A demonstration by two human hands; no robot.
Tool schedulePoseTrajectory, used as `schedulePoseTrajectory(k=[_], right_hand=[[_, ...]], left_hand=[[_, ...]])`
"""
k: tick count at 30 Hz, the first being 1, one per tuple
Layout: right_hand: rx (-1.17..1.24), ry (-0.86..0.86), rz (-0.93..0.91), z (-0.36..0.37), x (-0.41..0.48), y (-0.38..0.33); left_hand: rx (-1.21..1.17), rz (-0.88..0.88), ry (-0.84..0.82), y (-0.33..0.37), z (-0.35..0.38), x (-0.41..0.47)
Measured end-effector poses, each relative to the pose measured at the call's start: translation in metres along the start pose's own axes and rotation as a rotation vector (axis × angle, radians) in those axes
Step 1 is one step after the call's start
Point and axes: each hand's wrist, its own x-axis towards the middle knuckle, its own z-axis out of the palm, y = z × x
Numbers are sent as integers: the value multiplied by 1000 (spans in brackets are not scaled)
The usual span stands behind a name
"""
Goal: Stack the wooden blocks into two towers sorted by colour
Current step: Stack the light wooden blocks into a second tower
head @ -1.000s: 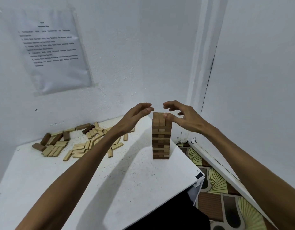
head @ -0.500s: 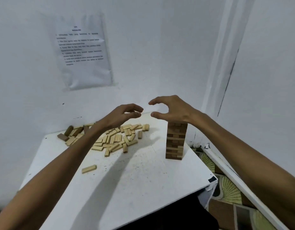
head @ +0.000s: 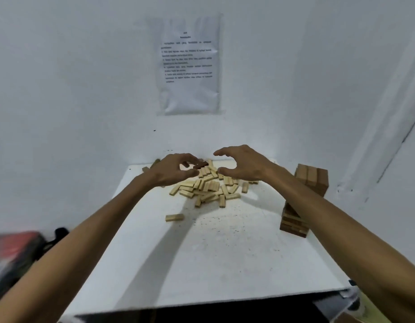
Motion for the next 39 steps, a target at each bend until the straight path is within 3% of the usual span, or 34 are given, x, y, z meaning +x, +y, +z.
schedulePoseTrajectory(k=[7, 23, 29, 39], right_hand=[[81, -113, -95, 49, 59, -25], [-122, -253, -170, 147, 210, -28], [-194, -294, -237, 168, 252, -23], [-137, -381, -148, 183, 264, -5]], left_hand=[[38, -188, 75, -69, -14, -17], [116, -478, 205, -208, -15, 35], [103, -481, 205, -238, -7, 59], [107, -399, 305, -264, -4, 56]])
